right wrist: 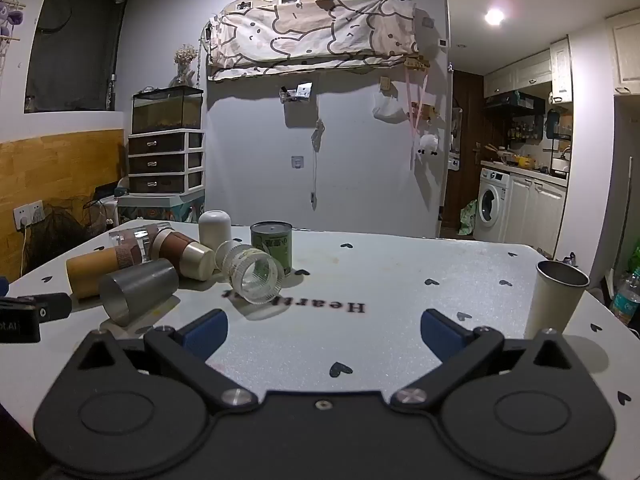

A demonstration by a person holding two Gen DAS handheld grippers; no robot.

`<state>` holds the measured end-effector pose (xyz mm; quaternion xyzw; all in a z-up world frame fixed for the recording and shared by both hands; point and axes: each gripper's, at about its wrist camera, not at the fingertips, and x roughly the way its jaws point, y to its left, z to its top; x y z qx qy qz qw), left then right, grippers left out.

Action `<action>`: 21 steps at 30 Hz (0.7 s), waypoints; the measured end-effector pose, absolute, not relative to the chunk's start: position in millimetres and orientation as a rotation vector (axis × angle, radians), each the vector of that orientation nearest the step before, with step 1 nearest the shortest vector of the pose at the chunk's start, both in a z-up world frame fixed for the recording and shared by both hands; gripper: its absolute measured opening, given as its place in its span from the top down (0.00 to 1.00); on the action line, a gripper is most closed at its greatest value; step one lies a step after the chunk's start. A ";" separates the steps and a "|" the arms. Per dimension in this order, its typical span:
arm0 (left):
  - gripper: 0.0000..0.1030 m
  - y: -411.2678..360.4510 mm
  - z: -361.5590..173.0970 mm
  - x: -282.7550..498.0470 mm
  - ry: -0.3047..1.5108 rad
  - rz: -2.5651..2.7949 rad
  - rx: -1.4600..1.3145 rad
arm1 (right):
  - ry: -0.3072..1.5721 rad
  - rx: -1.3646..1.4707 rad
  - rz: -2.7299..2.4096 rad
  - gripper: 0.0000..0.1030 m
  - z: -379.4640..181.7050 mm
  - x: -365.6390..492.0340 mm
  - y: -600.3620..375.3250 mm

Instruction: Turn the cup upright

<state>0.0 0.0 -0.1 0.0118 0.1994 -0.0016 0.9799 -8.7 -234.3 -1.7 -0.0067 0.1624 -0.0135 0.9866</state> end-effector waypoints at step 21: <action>0.00 0.4 -0.1 0.0 0.404 -0.002 0.027 | 0.334 -0.009 -0.030 0.00 -8.5 -5.9 -239.1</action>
